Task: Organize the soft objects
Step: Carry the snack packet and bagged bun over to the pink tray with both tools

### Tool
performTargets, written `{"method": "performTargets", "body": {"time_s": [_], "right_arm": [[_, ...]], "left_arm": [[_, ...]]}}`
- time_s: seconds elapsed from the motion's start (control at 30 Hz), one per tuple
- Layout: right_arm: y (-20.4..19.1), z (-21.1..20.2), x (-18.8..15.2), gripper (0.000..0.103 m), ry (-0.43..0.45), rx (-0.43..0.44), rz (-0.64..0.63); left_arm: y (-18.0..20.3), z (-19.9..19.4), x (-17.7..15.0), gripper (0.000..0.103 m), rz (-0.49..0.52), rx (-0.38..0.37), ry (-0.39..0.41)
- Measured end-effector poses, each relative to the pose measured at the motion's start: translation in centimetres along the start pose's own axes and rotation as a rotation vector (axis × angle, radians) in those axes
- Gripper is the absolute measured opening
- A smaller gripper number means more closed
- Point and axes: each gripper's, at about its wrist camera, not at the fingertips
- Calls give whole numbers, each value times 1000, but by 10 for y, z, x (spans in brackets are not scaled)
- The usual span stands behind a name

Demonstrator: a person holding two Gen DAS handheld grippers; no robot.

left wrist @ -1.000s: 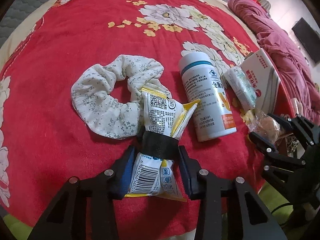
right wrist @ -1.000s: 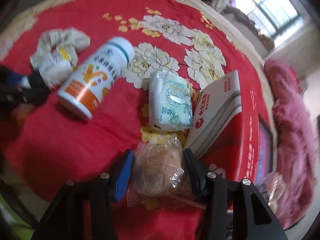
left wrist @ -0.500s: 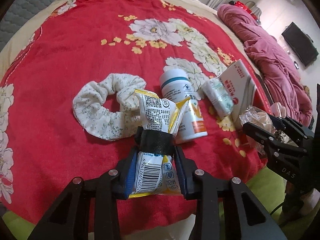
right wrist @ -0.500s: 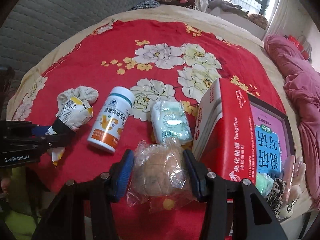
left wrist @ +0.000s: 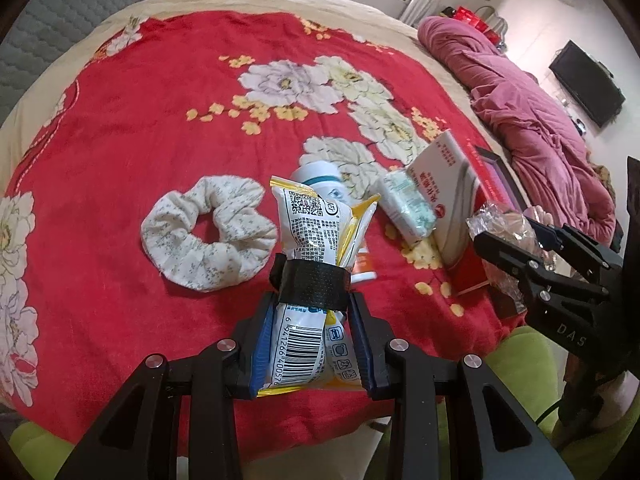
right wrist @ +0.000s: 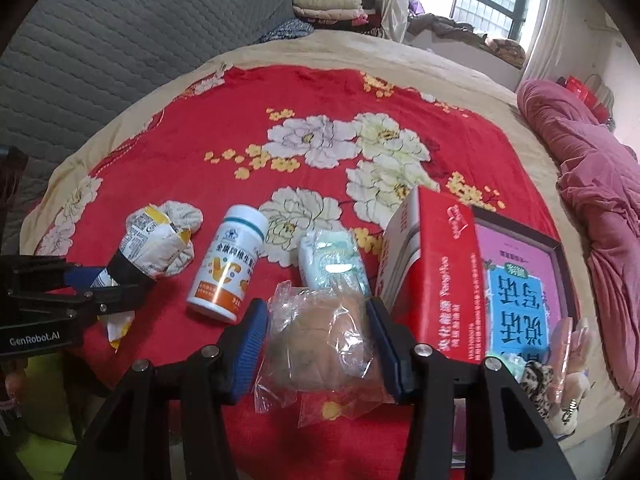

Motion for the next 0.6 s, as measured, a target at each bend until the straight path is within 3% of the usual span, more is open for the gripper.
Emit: {"method": "performTargets", "body": {"time_s": [0.33,0.6], "right_arm": [[29,-38,4,51,90,-32,62],[87,-66,-13,51,141,-78,196]], "left_arm": [[37,-18,20,36,58,-16,47],[92,-22,37,36,158,-37,68]]}}
Point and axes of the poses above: each gripper's, at about its wrist camera, not at the fingertips, and z roughly the way its jaws point, y to its right, x to its top, and after that the axes turned 8 degrees about -y, right-handed
